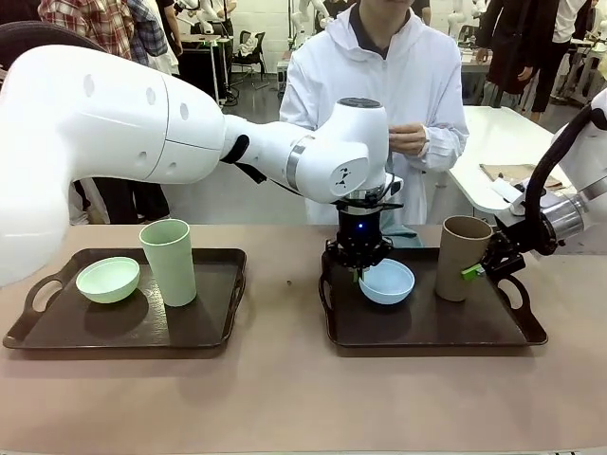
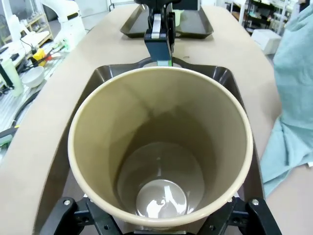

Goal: Set up a tray with a mat and arrange the tableware.
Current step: Pick up the Picnic Bowl and Reusable plastic cup from the Handle tray in front of the human's position and hold them in the air.

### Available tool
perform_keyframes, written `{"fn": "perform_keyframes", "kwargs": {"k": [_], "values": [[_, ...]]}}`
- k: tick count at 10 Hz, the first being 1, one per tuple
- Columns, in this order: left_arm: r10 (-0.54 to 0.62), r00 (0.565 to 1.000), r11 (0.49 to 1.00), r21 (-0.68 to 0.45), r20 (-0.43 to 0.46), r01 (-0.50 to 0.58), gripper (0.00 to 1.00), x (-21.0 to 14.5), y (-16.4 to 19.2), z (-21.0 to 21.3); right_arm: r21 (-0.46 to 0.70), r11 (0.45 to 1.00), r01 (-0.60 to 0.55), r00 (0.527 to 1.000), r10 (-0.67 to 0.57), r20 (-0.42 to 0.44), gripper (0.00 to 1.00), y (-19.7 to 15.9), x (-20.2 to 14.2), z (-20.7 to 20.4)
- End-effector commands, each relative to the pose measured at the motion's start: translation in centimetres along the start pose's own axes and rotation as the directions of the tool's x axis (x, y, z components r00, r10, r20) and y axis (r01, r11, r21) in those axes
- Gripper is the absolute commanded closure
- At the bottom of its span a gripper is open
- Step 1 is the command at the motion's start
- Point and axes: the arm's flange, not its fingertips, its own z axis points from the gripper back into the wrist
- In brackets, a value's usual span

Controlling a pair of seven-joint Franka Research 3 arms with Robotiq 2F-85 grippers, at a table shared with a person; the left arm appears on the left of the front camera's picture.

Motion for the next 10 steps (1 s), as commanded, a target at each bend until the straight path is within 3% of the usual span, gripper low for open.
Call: {"fn": "perform_keyframes", "kwargs": {"k": [1, 4, 7, 10], "values": [[-0.041, 0.999, 0.999, 0.026, -0.027, 0.041, 1.00, -0.9, 1.0, 3.1, 0.022, 0.999, 0.030, 0.998, -0.029, -0.052, 0.59, 3.2, 3.8, 2.8], [-0.067, 0.997, 0.996, -0.057, 0.049, 0.070, 1.00, -1.9, 2.4, 11.5, -0.097, 0.995, -0.020, 0.998, 0.014, -0.063, 0.59, 7.7, 10.6, 7.8], [-0.080, 0.987, 0.994, -0.067, 0.140, 0.090, 1.00, -4.2, 2.4, 18.9, -0.145, 0.983, -0.109, 0.992, 0.100, -0.073, 0.59, 11.9, 16.7, 9.8], [-0.059, 0.988, 0.997, -0.044, 0.141, 0.066, 1.00, -4.6, 1.8, 20.8, -0.154, 0.981, -0.117, 0.991, 0.104, -0.085, 0.59, 12.6, 19.1, 9.7]]}}
